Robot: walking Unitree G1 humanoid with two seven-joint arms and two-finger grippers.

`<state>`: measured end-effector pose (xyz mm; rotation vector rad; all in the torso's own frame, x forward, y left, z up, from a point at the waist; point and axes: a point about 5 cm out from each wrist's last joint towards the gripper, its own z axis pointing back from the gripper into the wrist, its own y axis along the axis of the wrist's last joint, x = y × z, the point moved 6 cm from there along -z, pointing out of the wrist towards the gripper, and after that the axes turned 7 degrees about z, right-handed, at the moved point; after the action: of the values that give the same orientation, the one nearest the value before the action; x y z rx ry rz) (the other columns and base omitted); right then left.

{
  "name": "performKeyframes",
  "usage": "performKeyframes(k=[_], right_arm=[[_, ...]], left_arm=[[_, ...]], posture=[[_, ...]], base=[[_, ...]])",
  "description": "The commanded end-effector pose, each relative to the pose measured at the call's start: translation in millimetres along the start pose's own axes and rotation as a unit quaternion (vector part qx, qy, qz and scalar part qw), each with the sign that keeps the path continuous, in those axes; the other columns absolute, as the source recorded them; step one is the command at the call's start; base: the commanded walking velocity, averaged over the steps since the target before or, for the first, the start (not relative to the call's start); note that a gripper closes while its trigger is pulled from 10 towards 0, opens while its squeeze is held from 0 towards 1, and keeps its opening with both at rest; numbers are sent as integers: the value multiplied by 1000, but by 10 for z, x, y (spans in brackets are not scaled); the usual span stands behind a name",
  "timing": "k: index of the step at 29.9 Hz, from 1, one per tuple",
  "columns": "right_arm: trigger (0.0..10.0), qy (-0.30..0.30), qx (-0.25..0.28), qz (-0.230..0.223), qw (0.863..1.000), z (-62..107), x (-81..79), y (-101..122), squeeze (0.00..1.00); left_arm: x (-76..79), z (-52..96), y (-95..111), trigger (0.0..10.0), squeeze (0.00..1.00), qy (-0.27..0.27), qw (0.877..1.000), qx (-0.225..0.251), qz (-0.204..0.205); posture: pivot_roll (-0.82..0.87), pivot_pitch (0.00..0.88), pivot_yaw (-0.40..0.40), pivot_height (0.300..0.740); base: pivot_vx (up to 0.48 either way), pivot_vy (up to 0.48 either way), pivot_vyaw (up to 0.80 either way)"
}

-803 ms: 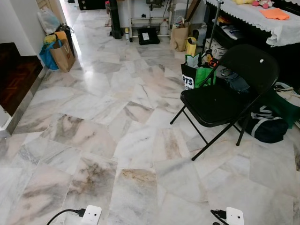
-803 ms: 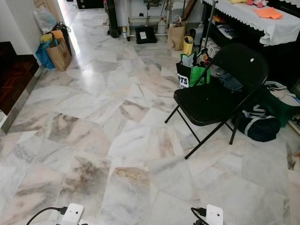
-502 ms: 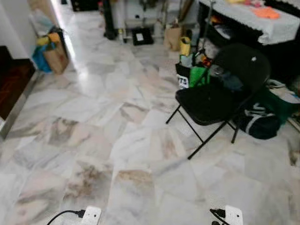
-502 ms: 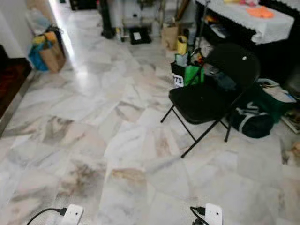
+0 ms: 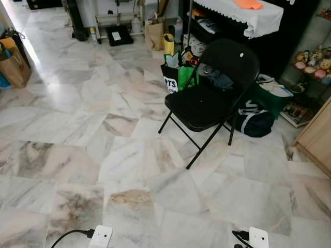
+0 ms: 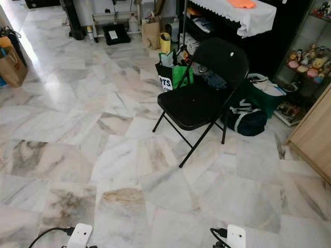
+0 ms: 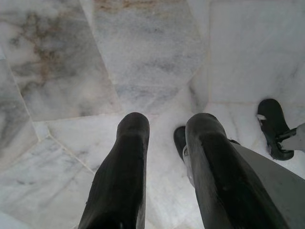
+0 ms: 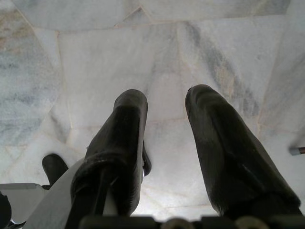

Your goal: Setting the table

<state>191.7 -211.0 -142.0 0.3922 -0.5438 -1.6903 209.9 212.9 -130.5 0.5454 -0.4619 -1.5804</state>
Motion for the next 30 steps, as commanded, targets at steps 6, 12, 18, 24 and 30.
performKeyframes(k=[6,12,18,24,30], right_arm=[[10000,77,1,6,997,-36,-246,215,0],[10000,70,-9,4,997,-29,-206,142,0],[10000,70,-14,1,997,-23,-214,94,0],[10000,70,-16,-3,997,-21,-226,76,0],[10000,66,-13,-6,998,-26,-197,107,0]], left_arm=[[-336,20,78,10000,0,52,987,9,152],[-324,36,-23,10000,0,56,986,0,156],[-327,51,-86,10000,0,59,984,-5,167],[-319,54,-95,10000,0,55,987,-5,151],[-301,46,-77,10000,0,49,989,-7,137]], posture=[[230,0,-161,740],[235,0,-171,740],[235,0,-177,740],[238,0,-176,740],[226,0,-171,740]], base=[[0,-376,-788],[0,0,-788],[0,0,-788],[0,0,-788],[0,0,-781]])
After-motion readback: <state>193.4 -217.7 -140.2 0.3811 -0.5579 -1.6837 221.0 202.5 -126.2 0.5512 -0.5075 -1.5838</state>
